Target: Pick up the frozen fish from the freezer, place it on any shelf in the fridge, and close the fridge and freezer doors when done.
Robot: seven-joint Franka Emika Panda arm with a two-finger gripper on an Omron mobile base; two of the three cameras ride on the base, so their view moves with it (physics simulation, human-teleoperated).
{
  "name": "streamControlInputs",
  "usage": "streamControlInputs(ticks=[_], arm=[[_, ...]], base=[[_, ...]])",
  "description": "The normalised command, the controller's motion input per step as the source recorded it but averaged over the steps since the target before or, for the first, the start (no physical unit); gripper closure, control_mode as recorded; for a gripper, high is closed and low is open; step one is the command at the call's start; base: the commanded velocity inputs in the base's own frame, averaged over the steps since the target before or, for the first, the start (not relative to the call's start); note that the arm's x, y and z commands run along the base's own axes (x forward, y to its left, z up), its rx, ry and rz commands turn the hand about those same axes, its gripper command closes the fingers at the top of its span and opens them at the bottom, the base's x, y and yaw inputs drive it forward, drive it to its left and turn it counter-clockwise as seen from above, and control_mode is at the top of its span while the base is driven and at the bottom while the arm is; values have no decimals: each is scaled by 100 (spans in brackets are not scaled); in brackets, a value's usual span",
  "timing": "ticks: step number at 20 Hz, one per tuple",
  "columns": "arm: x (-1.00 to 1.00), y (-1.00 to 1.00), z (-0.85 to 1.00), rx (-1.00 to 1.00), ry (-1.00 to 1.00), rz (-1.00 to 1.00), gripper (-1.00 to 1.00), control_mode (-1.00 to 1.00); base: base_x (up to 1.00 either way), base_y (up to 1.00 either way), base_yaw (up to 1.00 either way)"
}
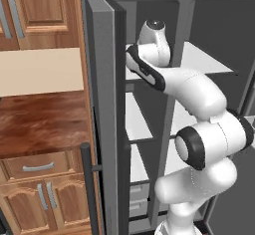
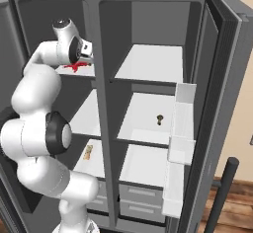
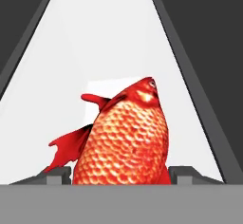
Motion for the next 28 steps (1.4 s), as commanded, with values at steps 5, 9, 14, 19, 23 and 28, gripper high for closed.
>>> streamControlInputs(ticks=[5,9,14,19,23,28], arm=[[-94,0,18,0,-10,0,100,-100],[-100,-9,12,0,-4,0,100,-100],[-100,-29,10,2,-2,0,100,-100],[-100,-44,6,3,-1,0,100,-100],[-100,-51,0,1,0,-1,100,-100],[-100,-73,0,3,0,-2,100,-100]], base=[[0,0,0],[0,0,0],[0,0,0],[0,0,0],[0,0,0],[0,0,0]])
